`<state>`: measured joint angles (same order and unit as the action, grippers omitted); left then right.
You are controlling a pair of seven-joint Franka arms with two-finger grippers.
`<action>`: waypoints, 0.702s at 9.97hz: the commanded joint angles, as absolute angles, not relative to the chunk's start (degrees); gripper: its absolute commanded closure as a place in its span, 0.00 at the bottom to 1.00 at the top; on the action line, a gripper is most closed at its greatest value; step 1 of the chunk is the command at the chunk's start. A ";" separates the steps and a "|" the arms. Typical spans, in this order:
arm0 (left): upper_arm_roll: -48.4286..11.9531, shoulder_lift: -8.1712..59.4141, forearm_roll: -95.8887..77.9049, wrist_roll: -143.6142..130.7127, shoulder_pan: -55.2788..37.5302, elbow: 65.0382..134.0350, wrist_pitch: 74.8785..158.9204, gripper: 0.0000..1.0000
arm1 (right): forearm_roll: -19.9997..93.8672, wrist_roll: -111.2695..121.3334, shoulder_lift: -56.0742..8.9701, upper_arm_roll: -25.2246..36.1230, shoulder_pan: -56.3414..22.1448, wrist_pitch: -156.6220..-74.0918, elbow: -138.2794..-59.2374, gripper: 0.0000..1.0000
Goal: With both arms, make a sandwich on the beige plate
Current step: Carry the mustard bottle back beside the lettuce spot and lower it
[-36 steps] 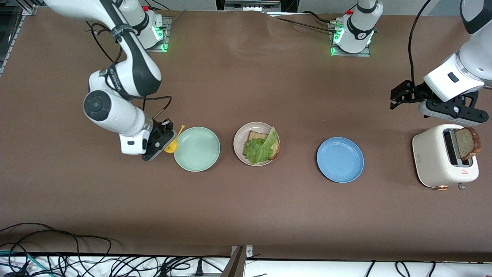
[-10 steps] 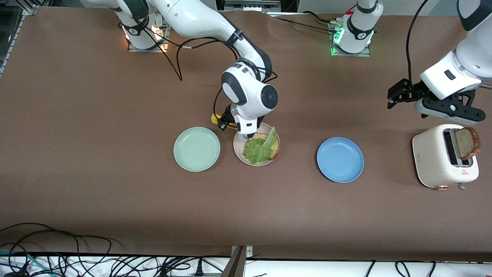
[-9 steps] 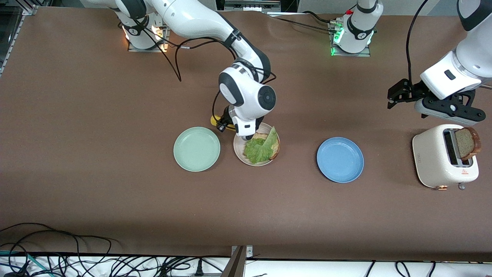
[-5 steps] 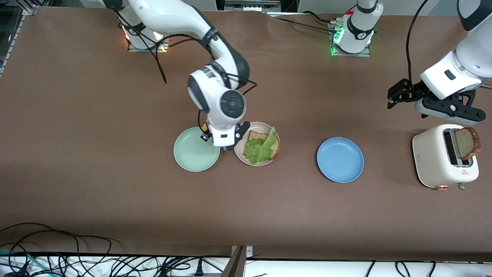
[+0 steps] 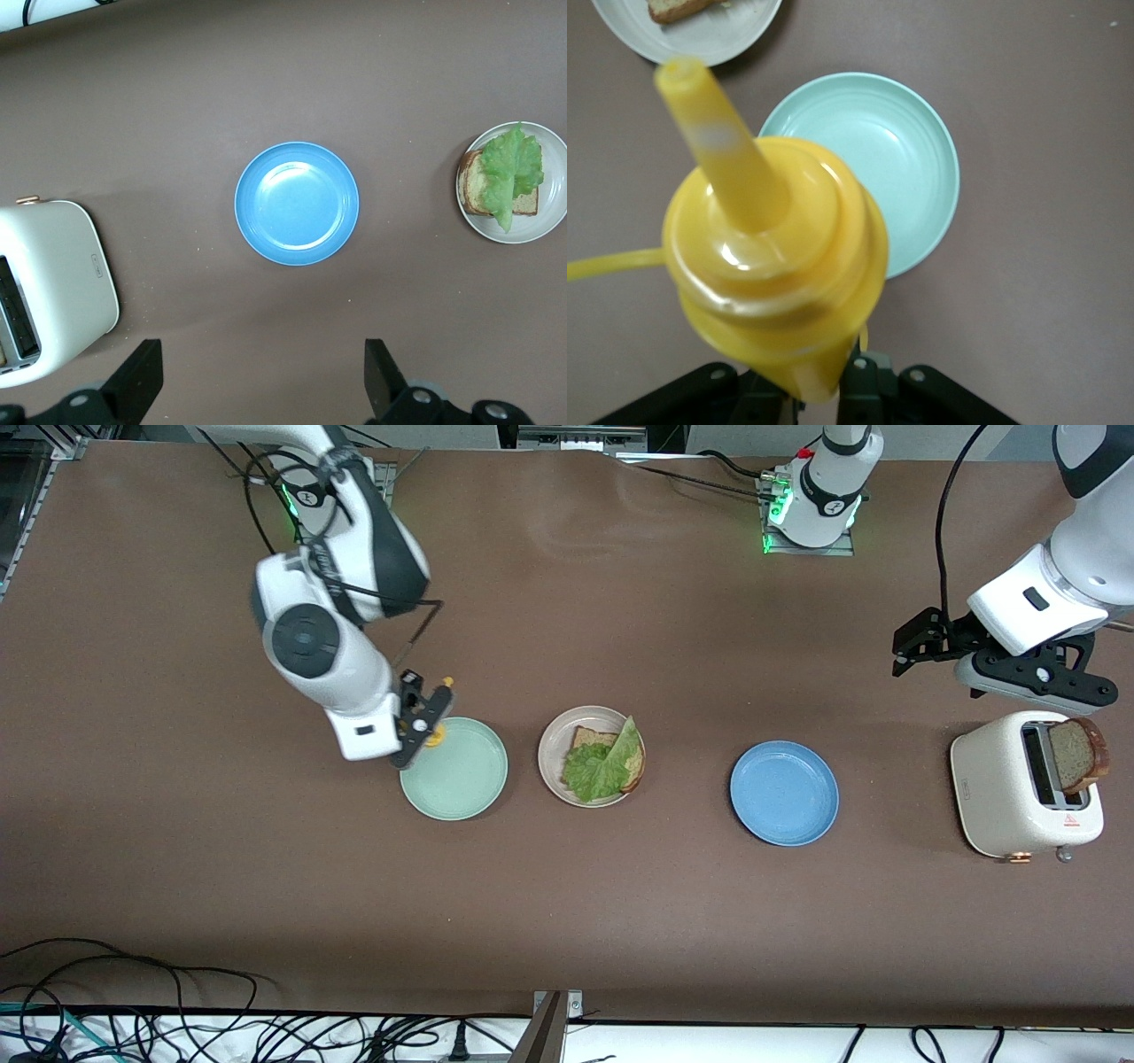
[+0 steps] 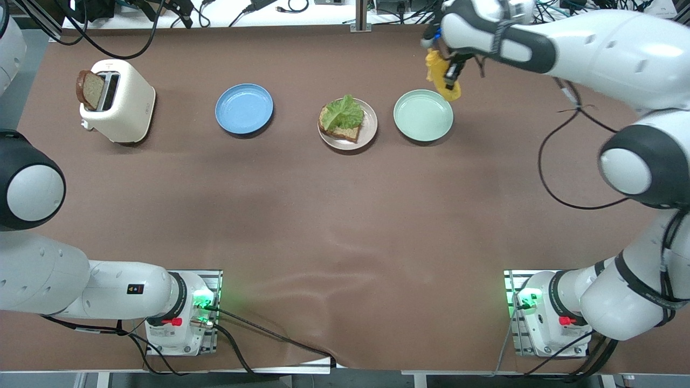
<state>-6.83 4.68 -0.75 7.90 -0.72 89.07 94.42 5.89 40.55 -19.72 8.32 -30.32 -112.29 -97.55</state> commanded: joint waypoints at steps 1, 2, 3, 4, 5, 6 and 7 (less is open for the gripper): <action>-6.77 5.62 -1.24 7.91 -0.97 87.45 93.60 0.00 | 11.40 52.76 -12.06 7.38 -24.29 -118.72 -109.04 1.00; -6.68 6.50 -0.88 7.91 -0.97 87.28 93.78 0.00 | 14.56 59.17 -11.00 7.38 -21.91 -120.31 -111.16 1.00; -6.42 7.81 1.91 8.17 -0.18 87.10 94.13 0.00 | 17.98 66.55 -10.46 7.38 -19.45 -121.28 -113.18 1.00; -5.72 9.48 4.37 8.52 0.87 87.01 94.13 0.00 | 22.45 73.84 -10.63 7.38 -17.34 -123.38 -115.20 1.00; -5.28 10.19 4.48 8.53 3.58 86.66 94.30 0.00 | 26.94 80.01 -11.42 7.47 -15.92 -124.27 -115.83 1.00; -5.10 12.11 4.66 8.44 6.30 85.62 94.31 0.00 | 29.24 84.85 -12.64 7.47 -14.60 -125.15 -115.93 1.00; -5.10 15.70 4.40 8.52 10.24 83.95 94.31 0.00 | 30.66 89.08 -14.22 7.47 -13.72 -126.29 -116.01 1.00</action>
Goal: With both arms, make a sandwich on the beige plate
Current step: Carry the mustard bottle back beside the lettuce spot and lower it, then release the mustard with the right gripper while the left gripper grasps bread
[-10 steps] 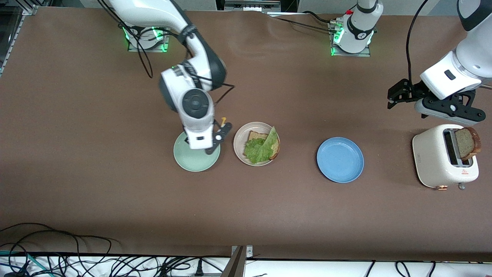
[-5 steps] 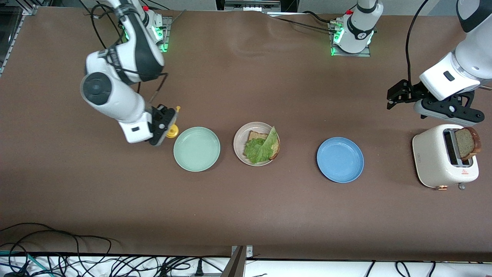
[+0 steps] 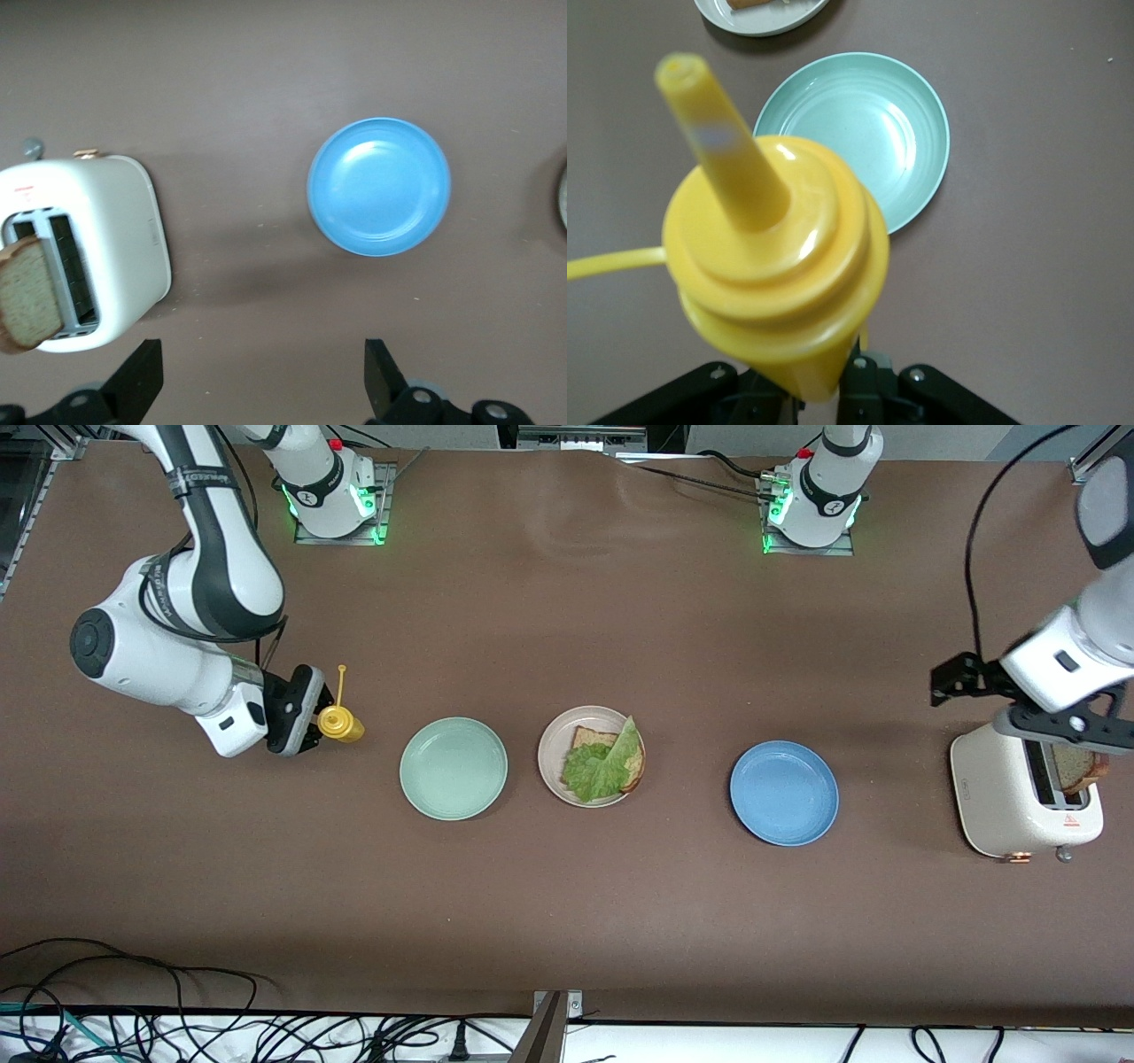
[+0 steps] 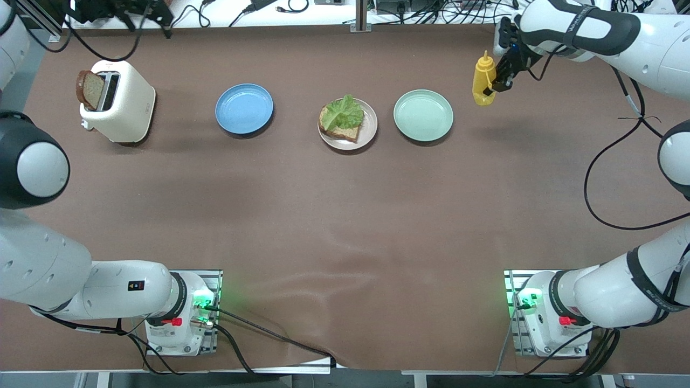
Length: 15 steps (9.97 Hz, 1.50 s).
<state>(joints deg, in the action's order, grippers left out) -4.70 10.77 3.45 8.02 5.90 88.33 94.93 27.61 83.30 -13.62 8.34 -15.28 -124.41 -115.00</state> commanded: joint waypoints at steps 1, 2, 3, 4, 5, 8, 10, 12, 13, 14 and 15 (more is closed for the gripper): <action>-5.10 18.43 4.48 8.61 13.42 82.20 94.31 0.00 | 34.15 95.04 -16.15 7.47 -13.28 -128.04 -116.02 1.00; -5.10 20.20 4.57 9.57 15.45 80.70 94.65 0.00 | 39.58 101.97 -18.61 7.47 -12.92 -129.36 -116.02 1.00; -5.01 21.87 4.66 12.02 17.56 80.25 96.92 0.00 | 44.95 107.78 -20.72 7.56 -12.83 -129.72 -115.93 1.00; -5.01 23.97 4.66 14.22 20.19 80.33 100.77 0.00 | 47.70 110.80 -22.22 7.56 -12.48 -129.81 -115.93 1.00; -5.01 26.26 4.66 16.67 22.56 80.25 103.86 0.00 | 48.07 111.79 -22.85 7.56 -11.96 -129.99 -115.93 1.00; -4.49 29.17 7.45 18.38 24.52 80.68 107.58 0.00 | 48.77 113.64 -24.69 7.56 -11.87 -131.31 -115.75 1.00; -4.39 30.31 9.58 18.02 25.57 81.30 107.32 0.10 | 49.13 113.91 -25.92 7.56 -11.87 -131.92 -115.58 1.00; -4.39 30.32 9.58 18.10 26.54 82.08 104.26 0.78 | 49.13 113.91 -26.71 7.56 -11.87 -132.63 -115.49 1.00; -4.48 30.41 9.58 18.02 27.06 82.00 104.24 0.86 | 49.30 113.82 -26.98 7.47 -11.87 -132.63 -115.49 0.94; -4.48 30.32 9.58 18.02 27.07 81.91 104.24 1.00 | 50.96 113.82 -27.16 7.47 -11.95 -132.45 -115.49 0.70; -4.48 30.32 9.58 18.02 26.98 81.83 104.24 1.00 | 51.85 112.69 -27.16 7.47 -11.95 -131.93 -115.49 0.33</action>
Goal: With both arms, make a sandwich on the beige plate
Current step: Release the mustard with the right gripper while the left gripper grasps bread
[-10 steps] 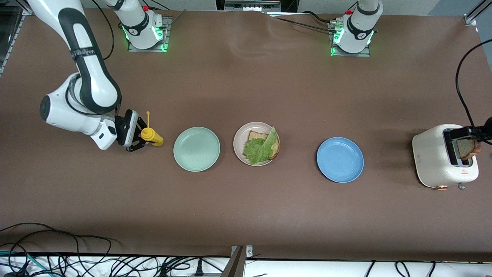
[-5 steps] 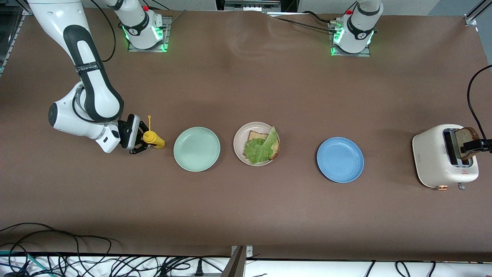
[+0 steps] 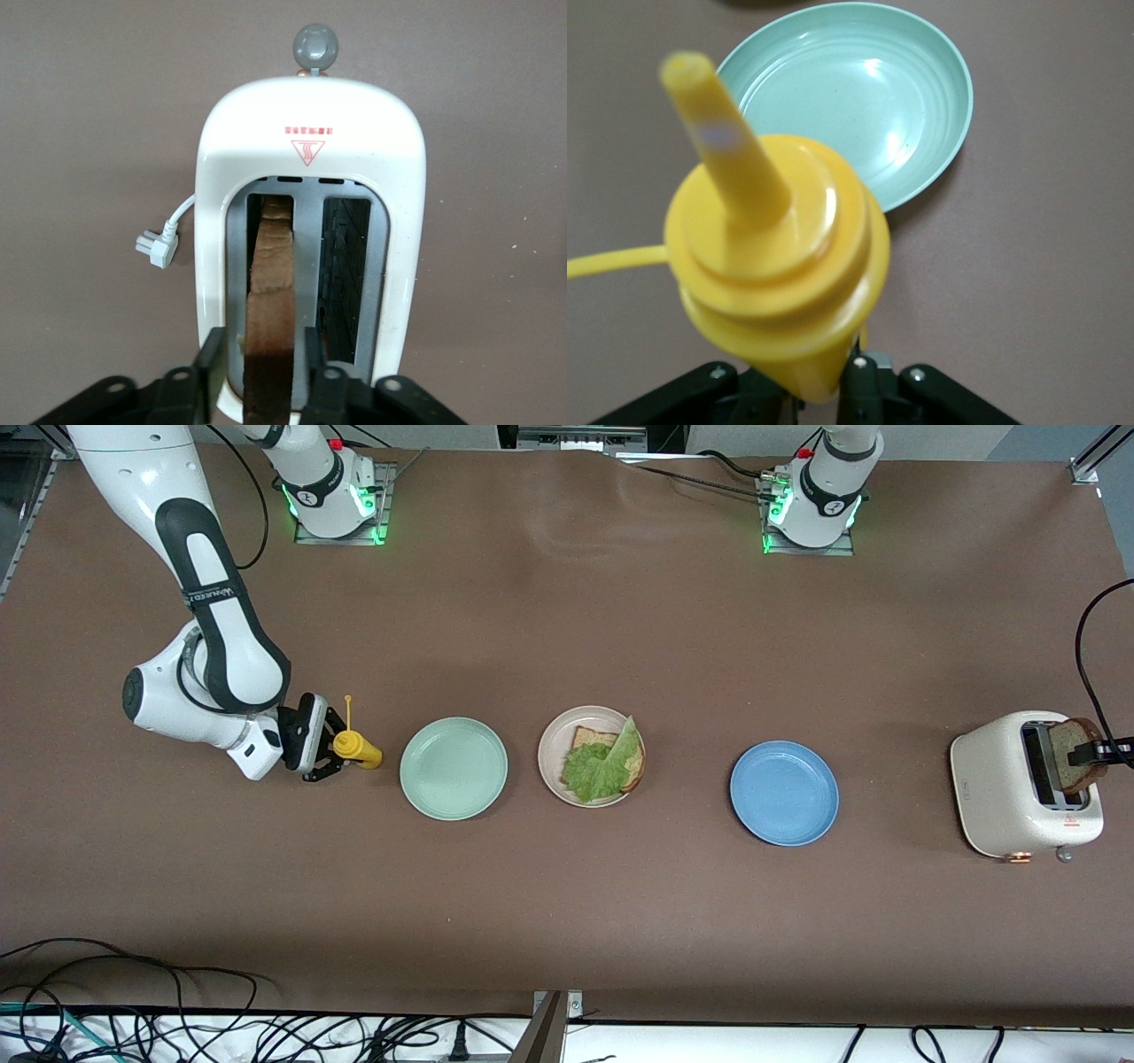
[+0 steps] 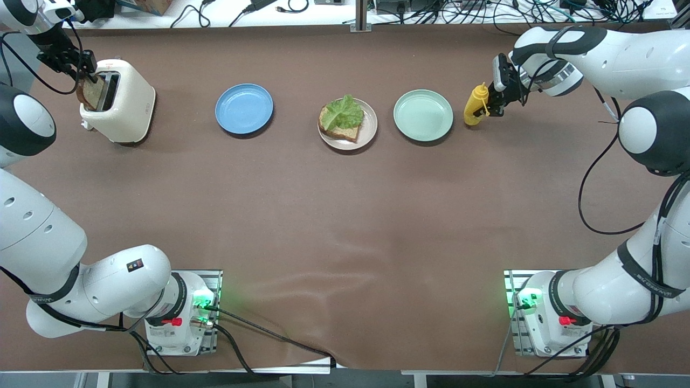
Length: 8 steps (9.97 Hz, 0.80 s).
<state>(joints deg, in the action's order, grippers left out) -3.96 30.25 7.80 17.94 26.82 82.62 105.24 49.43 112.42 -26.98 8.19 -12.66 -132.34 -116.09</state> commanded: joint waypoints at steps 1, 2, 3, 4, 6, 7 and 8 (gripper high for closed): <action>-4.48 30.24 9.67 18.19 26.98 81.39 104.24 1.00 | 51.94 111.11 -27.07 7.47 -11.95 -131.84 -115.49 0.23; -4.57 29.89 9.67 18.37 26.72 81.30 104.15 1.00 | 51.94 108.83 -26.90 7.47 -11.95 -131.75 -115.49 0.00; -4.66 29.71 9.67 18.37 26.54 81.30 104.06 1.00 | 51.94 107.07 -26.55 7.47 -11.95 -131.57 -115.49 0.00; -4.83 28.84 9.67 18.46 26.54 81.21 103.98 1.00 | 51.94 105.66 -25.76 7.56 -11.95 -130.35 -115.49 0.00; -5.71 25.25 9.67 18.54 26.37 80.77 100.74 1.00 | 51.86 104.86 -25.58 7.73 -11.43 -127.99 -115.66 0.00; -5.97 22.44 9.67 18.63 24.89 80.77 98.90 1.00 | 51.68 102.94 -24.79 8.00 -11.08 -126.14 -115.93 0.00; -7.02 19.89 9.84 18.63 22.70 80.77 97.48 1.00 | 50.37 99.70 -23.57 8.52 -10.99 -124.91 -116.10 0.00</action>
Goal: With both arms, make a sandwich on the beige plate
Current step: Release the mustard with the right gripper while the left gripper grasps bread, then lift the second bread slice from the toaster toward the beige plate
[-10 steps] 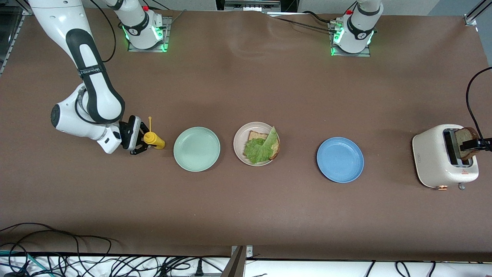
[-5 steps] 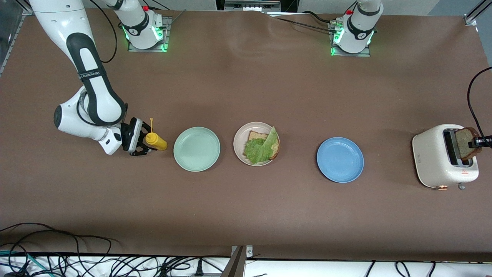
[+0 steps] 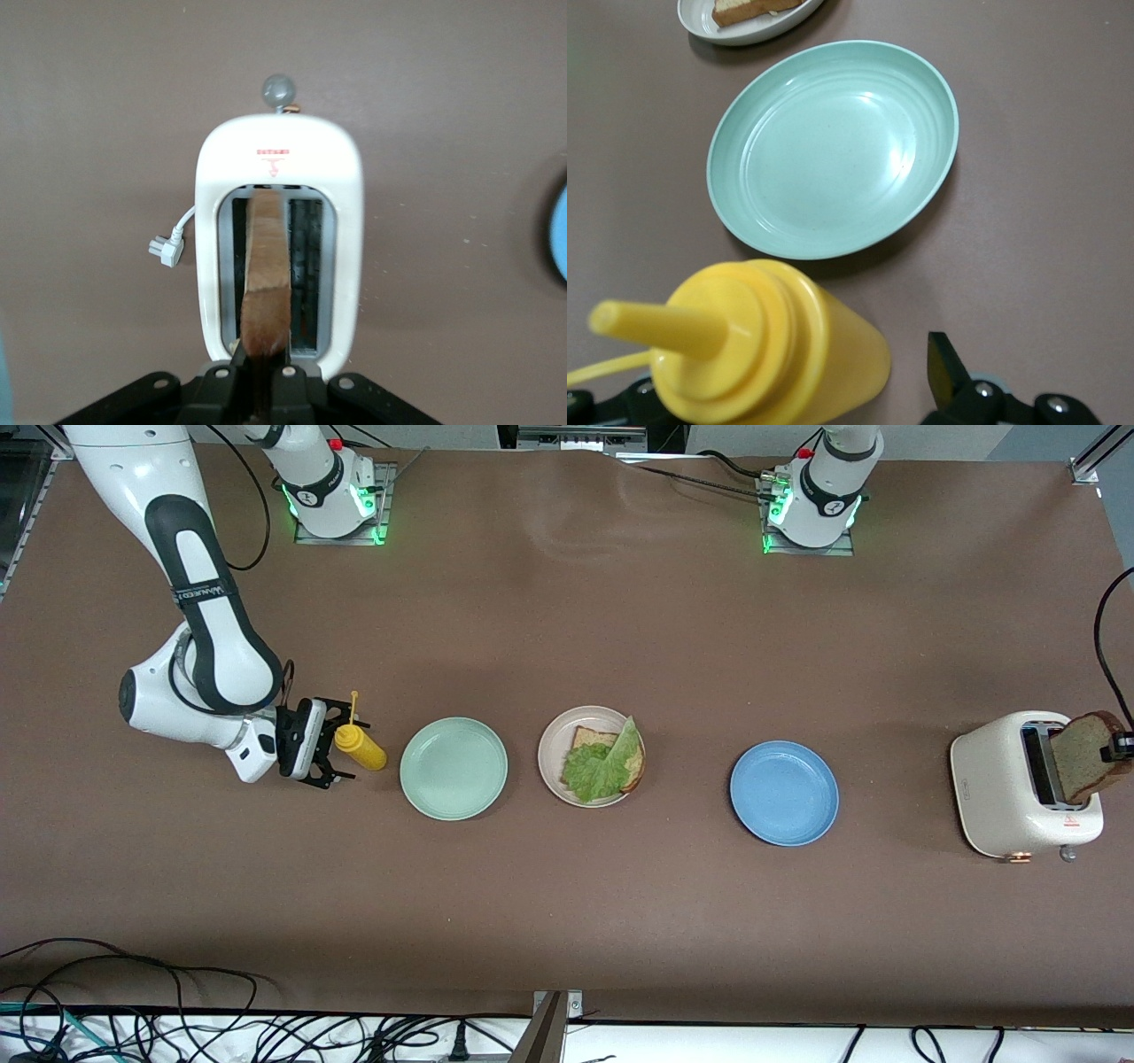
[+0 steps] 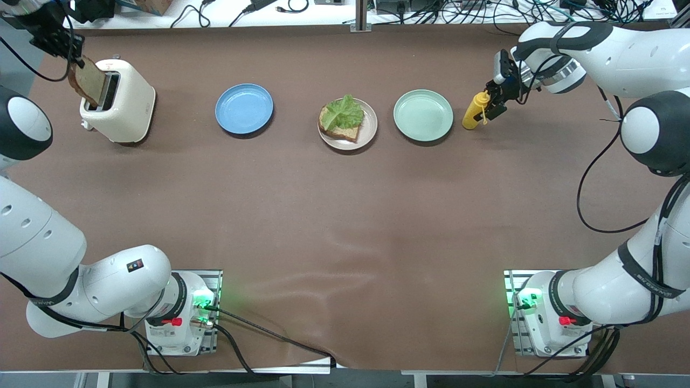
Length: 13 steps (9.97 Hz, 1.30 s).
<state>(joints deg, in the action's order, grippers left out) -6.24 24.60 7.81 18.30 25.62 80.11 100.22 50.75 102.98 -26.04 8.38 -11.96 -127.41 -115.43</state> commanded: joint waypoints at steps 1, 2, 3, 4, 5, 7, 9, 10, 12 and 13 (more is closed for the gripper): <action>-7.73 18.56 9.67 18.63 19.98 80.77 95.82 1.00 | 48.45 97.32 -23.03 9.40 -10.90 -123.41 -116.10 0.00; -8.26 17.76 9.49 18.63 17.43 80.68 95.02 1.00 | 46.69 96.34 -22.51 10.10 -10.81 -122.62 -116.10 0.00; -9.48 16.71 8.97 18.63 15.92 79.81 93.62 1.00 | 45.19 96.24 -22.06 11.24 -10.81 -121.30 -116.10 0.00; -12.54 16.79 8.70 18.63 15.91 79.54 91.60 1.00 | 43.96 96.15 -21.80 12.29 -10.81 -119.55 -116.10 0.00; -16.22 16.96 8.18 18.63 15.82 79.63 90.97 1.00 | 42.90 96.15 -21.45 13.35 -10.81 -118.57 -116.10 0.00; -22.21 17.40 3.62 17.32 14.25 79.72 90.18 1.00 | 41.06 89.70 -18.83 13.62 -10.81 -117.43 -116.71 0.00; -22.85 20.81 -6.09 18.10 10.30 79.80 90.18 1.00 | 36.23 79.32 -15.05 13.62 -10.72 -116.98 -116.98 0.00; -22.85 22.40 -11.29 17.41 7.15 79.80 90.26 1.00 | 36.21 74.67 -13.64 13.62 -10.64 -117.07 -116.81 0.00; -22.85 28.01 -21.82 14.26 2.74 79.63 90.79 1.00 | 33.86 55.91 -9.95 13.36 -10.37 -117.16 -115.67 0.00; -22.85 31.17 -29.63 14.24 1.07 79.72 92.79 1.00 | 32.62 47.89 -8.63 12.92 -10.37 -117.33 -115.32 0.00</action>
<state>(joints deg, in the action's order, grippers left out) -23.19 26.60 -21.82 14.94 2.93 81.23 91.49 34.94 58.02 -11.59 13.77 -10.96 -117.75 -115.15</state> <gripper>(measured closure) 0.912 0.000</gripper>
